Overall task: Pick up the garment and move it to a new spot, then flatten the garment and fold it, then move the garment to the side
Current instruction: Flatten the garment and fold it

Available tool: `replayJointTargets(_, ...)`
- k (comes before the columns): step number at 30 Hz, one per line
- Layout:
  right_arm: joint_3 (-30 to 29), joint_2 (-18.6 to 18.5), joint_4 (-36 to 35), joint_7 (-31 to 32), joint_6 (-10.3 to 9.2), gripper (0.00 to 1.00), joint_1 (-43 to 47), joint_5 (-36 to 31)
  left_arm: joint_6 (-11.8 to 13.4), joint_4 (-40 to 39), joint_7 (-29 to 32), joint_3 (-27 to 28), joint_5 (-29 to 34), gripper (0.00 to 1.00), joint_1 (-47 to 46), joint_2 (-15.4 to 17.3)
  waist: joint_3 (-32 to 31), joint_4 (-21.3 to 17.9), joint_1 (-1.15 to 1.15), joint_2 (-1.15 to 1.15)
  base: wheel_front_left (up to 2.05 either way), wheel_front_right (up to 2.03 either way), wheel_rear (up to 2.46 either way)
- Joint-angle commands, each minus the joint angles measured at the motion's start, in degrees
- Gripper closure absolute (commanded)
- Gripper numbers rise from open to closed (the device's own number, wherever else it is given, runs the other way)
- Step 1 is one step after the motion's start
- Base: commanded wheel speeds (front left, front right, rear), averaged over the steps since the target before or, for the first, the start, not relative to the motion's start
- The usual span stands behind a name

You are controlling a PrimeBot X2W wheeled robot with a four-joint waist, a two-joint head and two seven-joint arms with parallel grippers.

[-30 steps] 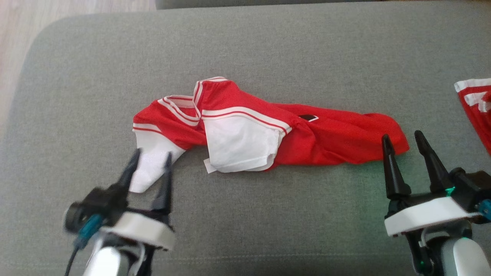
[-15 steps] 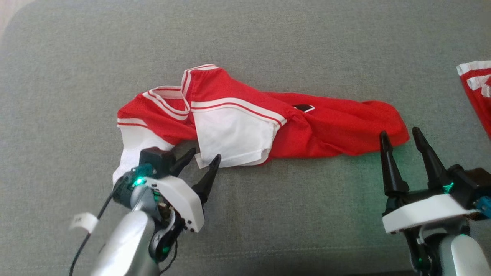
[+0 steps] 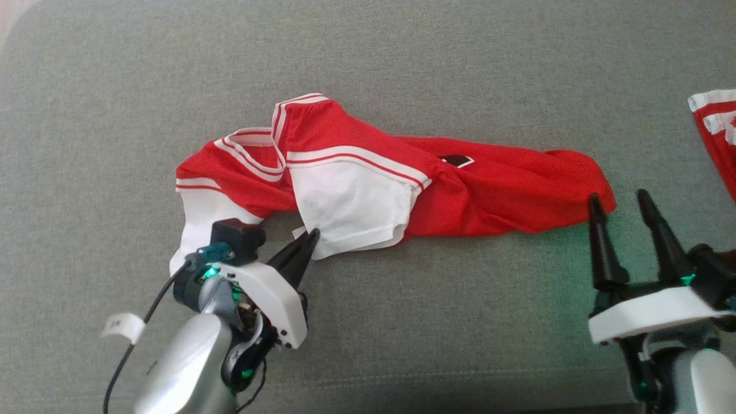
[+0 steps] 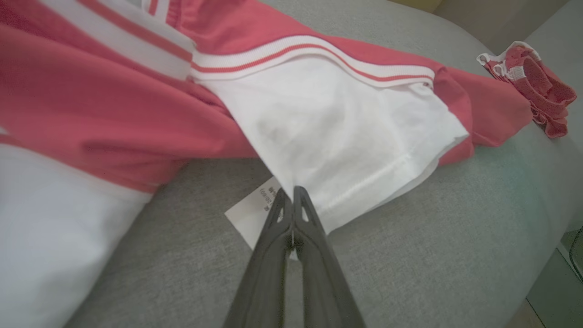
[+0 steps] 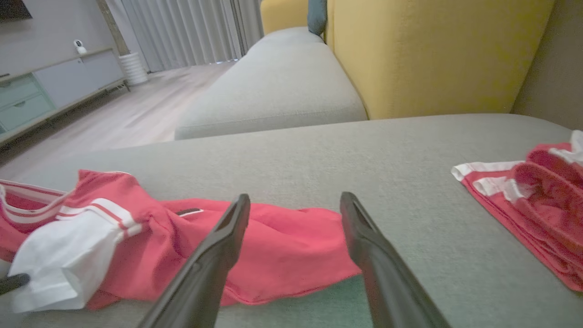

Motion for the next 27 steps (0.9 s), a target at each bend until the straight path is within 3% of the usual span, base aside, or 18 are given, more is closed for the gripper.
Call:
replayJointTargets(1, -0.6, -0.3, -1.0, 1.1, -0.04, 0.0, -2.0, -1.0, -0.3, -2.0, -0.8, 1.8, -0.3, 1.0, -2.2, 1.5, 0.0, -0.1, 0.0, 0.0, 0.0, 0.0, 0.0)
replayJointTargets(10, -8.1, -2.4, 4.4, 5.8, -0.04, 0.0, -4.8, -1.7, 0.2, -3.0, -1.2, 1.7, -0.3, 1.0, -2.2, 2.1, 1.4, 0.6, 0.0, 0.0, 0.0, 0.0, 0.0)
replayJointTargets(19, -6.9, -4.2, 14.1, 11.4, -0.04, 0.0, -11.7, -0.2, 0.3, -4.4, -1.6, 1.3, -0.1, 1.0, -3.7, 2.3, 4.0, 1.6, 0.0, 0.0, 0.0, 0.0, 0.0)
replayJointTargets(27, -5.7, -3.8, 16.6, 15.8, -0.04, 0.0, -13.5, 0.4, 0.5, -4.5, -1.8, 1.2, -0.7, 1.0, -3.7, 2.5, 4.7, 2.2, 0.0, 0.0, 0.0, 0.0, 0.0)
